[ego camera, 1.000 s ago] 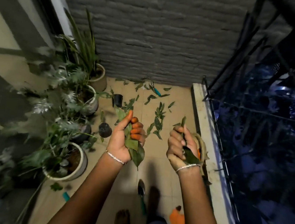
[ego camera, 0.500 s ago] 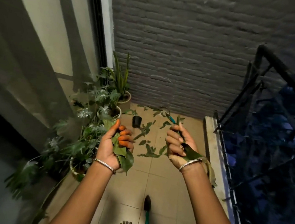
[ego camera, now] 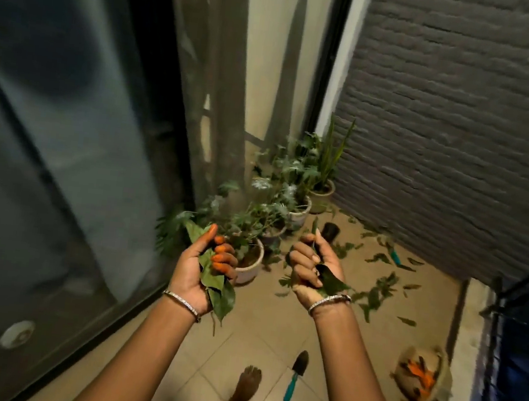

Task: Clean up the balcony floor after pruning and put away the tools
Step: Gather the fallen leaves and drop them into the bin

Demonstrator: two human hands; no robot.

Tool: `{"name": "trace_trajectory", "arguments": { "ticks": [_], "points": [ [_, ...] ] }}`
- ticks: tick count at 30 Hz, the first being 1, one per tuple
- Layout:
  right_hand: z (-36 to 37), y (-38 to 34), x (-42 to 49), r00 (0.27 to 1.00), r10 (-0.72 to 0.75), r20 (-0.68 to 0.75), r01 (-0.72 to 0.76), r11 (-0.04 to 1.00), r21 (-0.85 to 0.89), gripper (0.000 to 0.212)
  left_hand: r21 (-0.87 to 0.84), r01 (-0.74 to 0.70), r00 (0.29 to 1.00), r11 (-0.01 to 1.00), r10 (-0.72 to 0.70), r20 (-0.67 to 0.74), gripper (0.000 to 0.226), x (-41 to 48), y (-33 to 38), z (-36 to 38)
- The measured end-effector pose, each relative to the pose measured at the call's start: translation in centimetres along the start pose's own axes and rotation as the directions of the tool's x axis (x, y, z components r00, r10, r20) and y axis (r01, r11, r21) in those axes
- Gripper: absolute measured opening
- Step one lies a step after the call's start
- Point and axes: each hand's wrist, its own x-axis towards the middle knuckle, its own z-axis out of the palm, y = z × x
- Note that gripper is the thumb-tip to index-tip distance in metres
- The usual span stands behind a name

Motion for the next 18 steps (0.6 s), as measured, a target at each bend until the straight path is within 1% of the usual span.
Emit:
{"name": "trace_trajectory", "arguments": {
  "ticks": [4, 6, 9, 13, 16, 18],
  "points": [
    [1.7, 7.1, 1.9, 0.982, 0.188, 0.025, -0.188, 0.982, -0.010, 0.016, -0.043, -0.172, 0.984, 0.984, 0.169, -0.059, 0.043, -7.7, 2.6, -2.3],
    [2.5, 10.0, 2.7, 0.965, 0.259, 0.025, -0.259, 0.966, -0.026, 0.017, -0.068, -0.233, 0.970, 0.970, 0.228, -0.082, 0.043, -10.7, 3.5, -3.5],
    [3.2, 15.3, 4.3, 0.921, 0.390, 0.016, -0.388, 0.919, -0.071, 0.020, -0.094, -0.369, 0.924, 0.925, 0.354, -0.143, 0.043, -16.0, 4.9, -5.4],
    [4.4, 23.6, 6.7, 0.833, 0.553, -0.020, -0.551, 0.825, -0.121, 0.023, -0.123, -0.553, 0.824, 0.824, 0.519, -0.225, 0.043, -23.9, 6.8, -8.5],
    [5.2, 30.2, 8.6, 0.757, 0.654, -0.020, -0.649, 0.747, -0.145, 0.023, -0.144, -0.640, 0.755, 0.755, 0.583, -0.300, 0.035, -29.9, 8.6, -11.1],
    [5.5, 35.0, 9.7, 0.694, 0.720, -0.028, -0.715, 0.683, -0.146, 0.022, -0.130, -0.701, 0.686, 0.701, 0.614, -0.390, 0.027, -34.2, 9.8, -12.4]
  ]
}}
